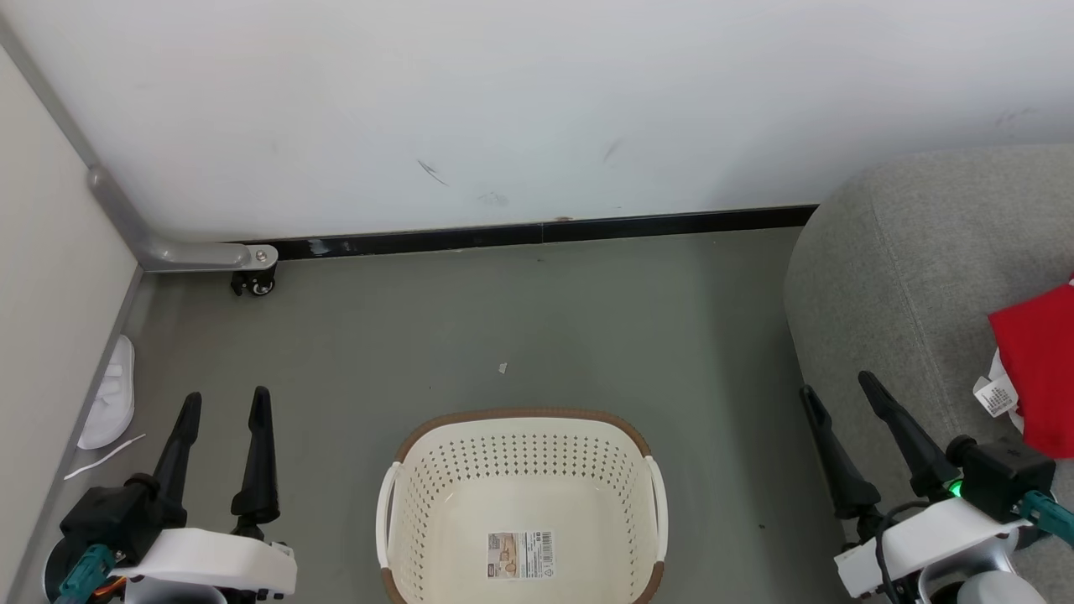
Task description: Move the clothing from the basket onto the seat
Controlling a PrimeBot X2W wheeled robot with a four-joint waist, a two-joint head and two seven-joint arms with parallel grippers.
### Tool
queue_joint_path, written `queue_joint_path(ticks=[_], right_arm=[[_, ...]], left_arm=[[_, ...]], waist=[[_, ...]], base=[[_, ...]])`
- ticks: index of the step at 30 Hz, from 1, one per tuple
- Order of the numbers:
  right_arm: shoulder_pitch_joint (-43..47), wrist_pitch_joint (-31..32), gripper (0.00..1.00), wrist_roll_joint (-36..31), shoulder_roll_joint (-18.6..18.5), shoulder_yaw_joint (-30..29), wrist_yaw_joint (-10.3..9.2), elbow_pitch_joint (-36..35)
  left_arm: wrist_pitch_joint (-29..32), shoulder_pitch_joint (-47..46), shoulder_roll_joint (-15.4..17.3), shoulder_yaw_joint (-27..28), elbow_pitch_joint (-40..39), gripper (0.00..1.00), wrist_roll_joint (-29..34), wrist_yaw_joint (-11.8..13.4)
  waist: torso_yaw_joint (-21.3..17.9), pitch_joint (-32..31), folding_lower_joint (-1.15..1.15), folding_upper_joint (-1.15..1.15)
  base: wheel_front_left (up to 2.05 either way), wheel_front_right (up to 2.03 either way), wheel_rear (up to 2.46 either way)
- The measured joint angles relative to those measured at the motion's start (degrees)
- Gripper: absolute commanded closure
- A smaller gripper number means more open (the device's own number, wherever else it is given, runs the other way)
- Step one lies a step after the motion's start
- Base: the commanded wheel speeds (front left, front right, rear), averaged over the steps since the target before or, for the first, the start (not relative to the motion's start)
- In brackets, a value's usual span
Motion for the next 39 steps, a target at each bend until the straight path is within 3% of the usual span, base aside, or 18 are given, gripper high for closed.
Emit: queue_joint_path(ticks=[20, 39], right_arm=[[1.08, 0.0, 0.0, -1.02, 0.54, -0.13, 0.0, -0.2], [1.08, 0.0, 0.0, -1.1, 1.13, -1.15, 0.0, -1.26]], left_arm=[[0.0, 1.41, -3.12, 3.23, 0.6, 0.0, 3.5, -2.97], [0.0, 2.11, -3.98, 5.61, 2.47, 0.0, 6.24, -5.03]], waist=[[0.16, -0.59, 0.0, 0.0], [0.13, -0.76, 0.0, 0.0]], base=[[0.0, 0.0, 0.0], [0.0, 0.0, 0.0]])
